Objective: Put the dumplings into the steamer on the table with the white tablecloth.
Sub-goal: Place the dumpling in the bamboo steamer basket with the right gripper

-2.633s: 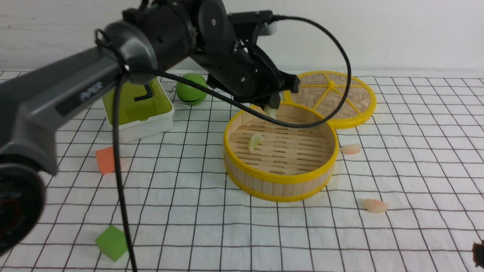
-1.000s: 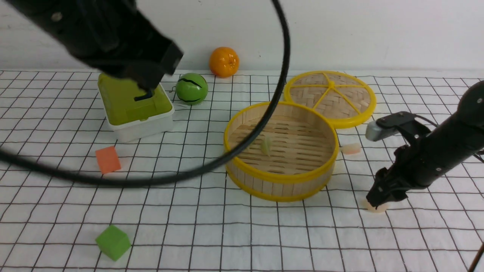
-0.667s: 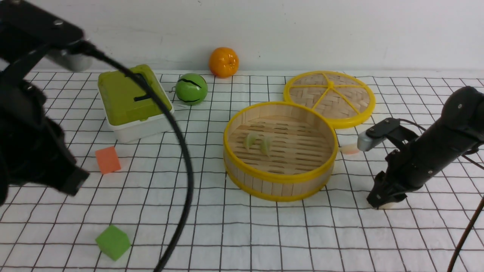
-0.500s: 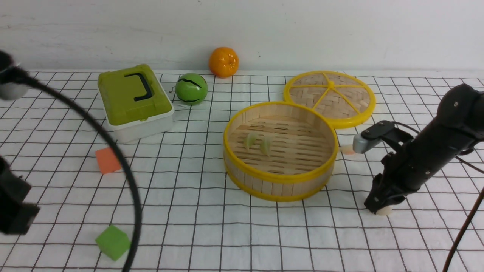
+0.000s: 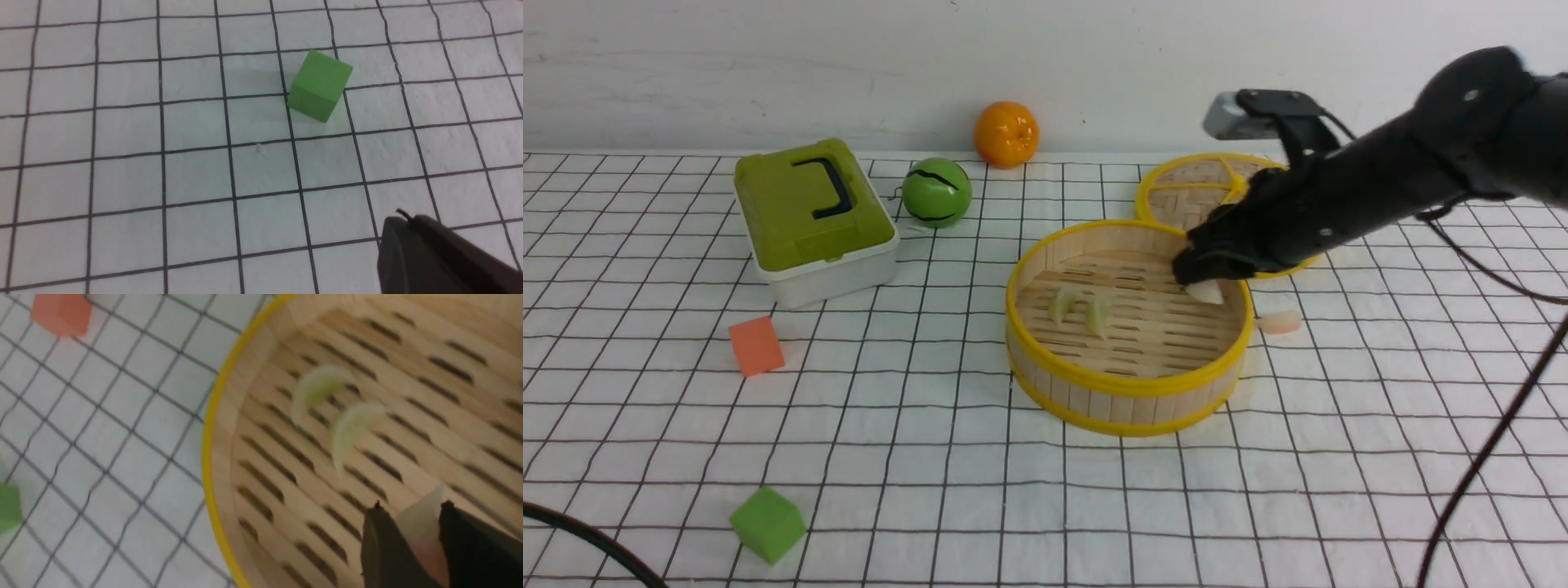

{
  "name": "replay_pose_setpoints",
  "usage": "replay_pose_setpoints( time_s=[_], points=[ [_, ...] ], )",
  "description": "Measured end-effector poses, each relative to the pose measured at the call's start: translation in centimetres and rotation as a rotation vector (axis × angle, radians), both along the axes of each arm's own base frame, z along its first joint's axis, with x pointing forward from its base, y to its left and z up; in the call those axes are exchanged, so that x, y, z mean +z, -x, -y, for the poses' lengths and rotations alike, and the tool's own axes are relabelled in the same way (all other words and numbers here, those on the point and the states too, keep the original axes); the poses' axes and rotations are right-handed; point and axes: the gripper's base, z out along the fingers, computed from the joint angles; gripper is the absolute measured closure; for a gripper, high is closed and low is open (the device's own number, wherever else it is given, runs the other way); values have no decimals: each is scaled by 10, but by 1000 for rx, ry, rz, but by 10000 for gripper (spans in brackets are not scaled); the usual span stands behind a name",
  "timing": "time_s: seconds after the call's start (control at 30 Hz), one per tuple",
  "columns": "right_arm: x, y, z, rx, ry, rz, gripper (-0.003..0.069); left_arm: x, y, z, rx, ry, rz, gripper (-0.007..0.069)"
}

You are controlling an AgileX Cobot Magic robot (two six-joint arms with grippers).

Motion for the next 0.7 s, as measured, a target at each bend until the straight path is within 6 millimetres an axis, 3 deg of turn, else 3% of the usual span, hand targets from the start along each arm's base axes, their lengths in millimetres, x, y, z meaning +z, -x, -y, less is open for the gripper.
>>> replay_pose_setpoints(
  time_s=[0.13,0.27,0.37,0.4,0.6,0.7],
  points=[
    [-31,-14,-28,-72,9,65,494,0,-3,3,-24,29,55,637],
    [-65,-23,-34,-147,-6,9,494,3,-5,5,-36,47,89,637],
    [-73,-24,-34,-180,-27,-28,473,3,-5,5,-36,50,92,637],
    [-73,-24,-34,-182,-28,-29,469,3,-5,5,-36,50,92,637],
    [-67,-24,-31,-191,-41,-30,263,3,-5,5,-36,52,94,637],
    [-42,-24,-13,-220,-74,-13,200,3,-5,5,-36,52,94,637]
  ],
)
